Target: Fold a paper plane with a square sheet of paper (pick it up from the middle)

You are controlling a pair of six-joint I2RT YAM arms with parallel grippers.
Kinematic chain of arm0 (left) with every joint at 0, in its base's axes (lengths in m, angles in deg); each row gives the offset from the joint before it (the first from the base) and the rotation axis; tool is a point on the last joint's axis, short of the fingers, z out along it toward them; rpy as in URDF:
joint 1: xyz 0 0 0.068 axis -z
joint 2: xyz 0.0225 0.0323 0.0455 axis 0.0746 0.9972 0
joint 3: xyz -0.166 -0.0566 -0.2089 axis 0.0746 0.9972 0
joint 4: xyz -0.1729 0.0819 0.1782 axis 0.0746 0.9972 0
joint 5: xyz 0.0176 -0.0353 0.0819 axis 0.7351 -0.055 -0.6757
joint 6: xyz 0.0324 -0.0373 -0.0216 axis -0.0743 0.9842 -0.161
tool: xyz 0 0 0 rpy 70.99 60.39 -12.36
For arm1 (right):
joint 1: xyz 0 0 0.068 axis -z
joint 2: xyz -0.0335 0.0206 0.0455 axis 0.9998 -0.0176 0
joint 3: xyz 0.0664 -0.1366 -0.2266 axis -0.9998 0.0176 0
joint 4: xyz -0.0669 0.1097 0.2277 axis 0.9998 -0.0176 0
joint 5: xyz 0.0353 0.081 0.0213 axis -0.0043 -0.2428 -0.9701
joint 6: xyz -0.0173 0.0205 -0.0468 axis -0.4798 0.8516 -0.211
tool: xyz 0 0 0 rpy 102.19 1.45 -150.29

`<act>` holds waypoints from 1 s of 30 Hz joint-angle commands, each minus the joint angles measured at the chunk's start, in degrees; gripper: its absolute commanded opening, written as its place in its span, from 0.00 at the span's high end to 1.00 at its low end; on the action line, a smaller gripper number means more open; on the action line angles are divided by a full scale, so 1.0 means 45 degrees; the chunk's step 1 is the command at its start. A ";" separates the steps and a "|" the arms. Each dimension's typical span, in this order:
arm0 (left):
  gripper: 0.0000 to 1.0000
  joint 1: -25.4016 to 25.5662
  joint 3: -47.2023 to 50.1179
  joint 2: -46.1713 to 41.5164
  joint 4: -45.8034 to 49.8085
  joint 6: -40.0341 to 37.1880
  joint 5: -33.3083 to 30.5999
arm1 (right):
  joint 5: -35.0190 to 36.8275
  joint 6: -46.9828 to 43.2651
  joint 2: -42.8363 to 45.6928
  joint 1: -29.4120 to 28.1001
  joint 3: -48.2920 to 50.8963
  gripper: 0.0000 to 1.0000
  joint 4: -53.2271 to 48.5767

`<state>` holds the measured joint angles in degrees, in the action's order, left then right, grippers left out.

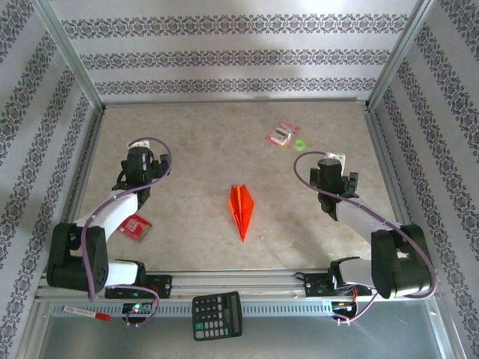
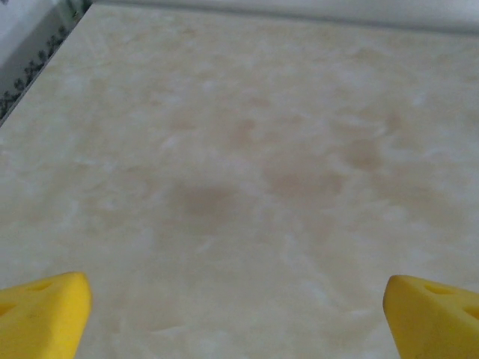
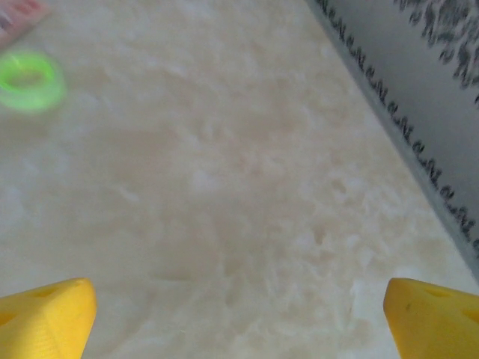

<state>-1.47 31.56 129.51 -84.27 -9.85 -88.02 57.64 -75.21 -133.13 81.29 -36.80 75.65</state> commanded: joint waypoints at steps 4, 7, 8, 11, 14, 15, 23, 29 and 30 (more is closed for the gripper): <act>0.00 -0.0770 0.2231 0.1086 -0.5724 -0.1275 0.1749 | -0.3588 -0.0299 0.0657 0.1764 0.1615 0.02 0.4837; 0.00 -0.0785 0.3428 0.2274 -0.9143 -0.1474 0.1962 | -0.4296 -0.0254 0.0330 0.2004 0.1802 0.02 0.5972; 0.01 -0.0791 0.3650 0.2718 -0.9895 -0.1489 0.2039 | -0.4466 -0.0271 0.0256 0.2023 0.1829 0.02 0.6193; 0.00 -0.0810 0.3820 0.2988 -1.0296 -0.1692 0.2625 | -0.4941 -0.0237 -0.0184 0.2101 0.1854 0.02 0.7242; 0.00 -0.0812 0.3663 0.3122 -1.0292 -0.1901 0.3030 | -0.5714 -0.0042 -0.0797 0.2298 0.1863 0.02 0.8035; 0.00 -0.0800 0.3496 0.3027 -0.9772 -0.1872 0.2992 | -0.5920 -0.0006 -0.1279 0.2298 0.2389 0.02 0.9030; 0.00 -0.0812 0.3332 0.3130 -0.9664 -0.1895 0.2891 | -0.5889 -0.0573 -0.2860 0.1832 0.1632 0.02 0.9568; 0.00 -0.0811 0.3353 0.3101 -0.9667 -0.1910 0.2900 | -0.5759 -0.0668 -0.2931 0.1722 0.1649 0.02 0.9703; 0.00 -0.0800 0.3362 0.3111 -0.9658 -0.1926 0.2963 | -0.5747 -0.0705 -0.2918 0.1712 0.1634 0.02 0.9666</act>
<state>-4.42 47.19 143.94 -124.40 -17.11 -75.80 31.94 -77.36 -146.73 89.83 -28.47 117.37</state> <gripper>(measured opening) 0.998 0.982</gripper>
